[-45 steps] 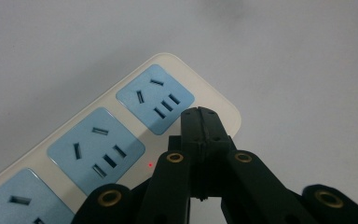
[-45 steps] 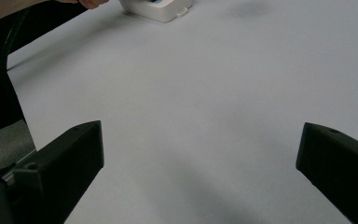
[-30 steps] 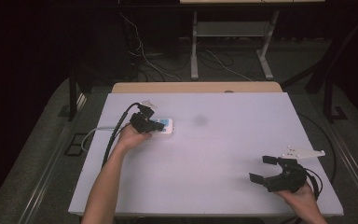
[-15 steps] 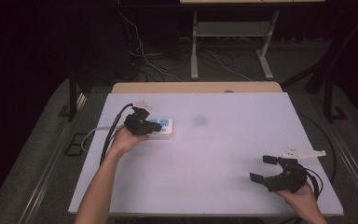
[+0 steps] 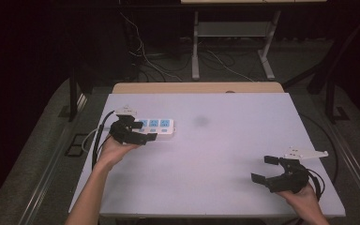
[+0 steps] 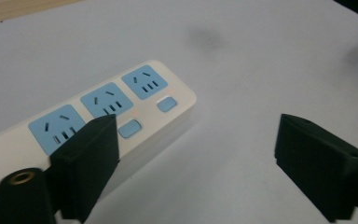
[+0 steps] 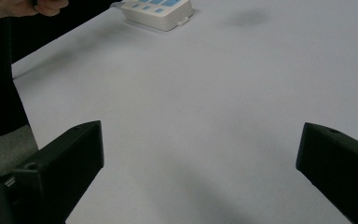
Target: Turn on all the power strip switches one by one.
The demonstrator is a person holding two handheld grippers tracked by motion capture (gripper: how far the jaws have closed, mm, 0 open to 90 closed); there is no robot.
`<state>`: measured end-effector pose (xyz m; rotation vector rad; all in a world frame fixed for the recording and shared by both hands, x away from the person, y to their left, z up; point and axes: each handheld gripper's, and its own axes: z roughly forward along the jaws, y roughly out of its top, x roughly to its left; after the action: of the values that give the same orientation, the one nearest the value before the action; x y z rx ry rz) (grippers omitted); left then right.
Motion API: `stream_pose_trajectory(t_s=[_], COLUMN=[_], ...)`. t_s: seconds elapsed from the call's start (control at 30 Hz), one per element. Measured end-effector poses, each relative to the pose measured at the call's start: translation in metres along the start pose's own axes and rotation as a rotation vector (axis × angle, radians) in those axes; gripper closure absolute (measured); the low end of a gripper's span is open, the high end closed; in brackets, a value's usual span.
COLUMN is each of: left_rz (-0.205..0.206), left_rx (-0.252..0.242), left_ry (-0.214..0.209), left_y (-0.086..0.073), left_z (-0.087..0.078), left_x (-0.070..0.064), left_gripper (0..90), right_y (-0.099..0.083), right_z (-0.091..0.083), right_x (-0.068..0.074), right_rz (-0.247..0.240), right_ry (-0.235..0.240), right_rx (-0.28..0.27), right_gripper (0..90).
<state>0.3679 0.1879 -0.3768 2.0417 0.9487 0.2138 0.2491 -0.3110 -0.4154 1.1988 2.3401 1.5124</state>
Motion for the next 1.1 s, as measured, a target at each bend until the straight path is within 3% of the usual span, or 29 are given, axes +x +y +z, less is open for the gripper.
stream_pose_trajectory(t_s=[0.1,0.2,0.33,0.7,0.93,1.1], left_rz=[-0.008,-0.014,0.009,0.044,0.056,0.034], left_rx=[-0.001,-0.038,-0.039,-0.094,-0.118,-0.140], left_ry=[0.019,-0.009,-0.036,-0.050,-0.073,-0.083], left_y=[-0.006,-0.012,-0.019,-0.044,-0.056,-0.067], left_z=[-0.003,-0.008,-0.011,-0.020,-0.022,-0.023], left_x=[-0.007,-0.014,-0.027,-0.061,-0.074,-0.073], left_gripper=[0.0,0.0,0.0,0.0,0.0,0.0], right_y=[0.000,0.000,0.000,0.000,-0.001,-0.001], right_z=[0.000,0.000,0.001,0.000,0.000,0.000], right_x=[0.000,0.000,0.000,0.001,0.002,0.002], right_rz=[0.002,0.002,0.001,-0.001,-0.001,0.000], right_ry=[0.001,0.002,0.004,0.005,0.007,0.009], right_rx=[0.003,0.004,0.006,0.003,0.006,0.008], right_gripper=[0.5,0.5,0.5,0.5,0.5,0.5])
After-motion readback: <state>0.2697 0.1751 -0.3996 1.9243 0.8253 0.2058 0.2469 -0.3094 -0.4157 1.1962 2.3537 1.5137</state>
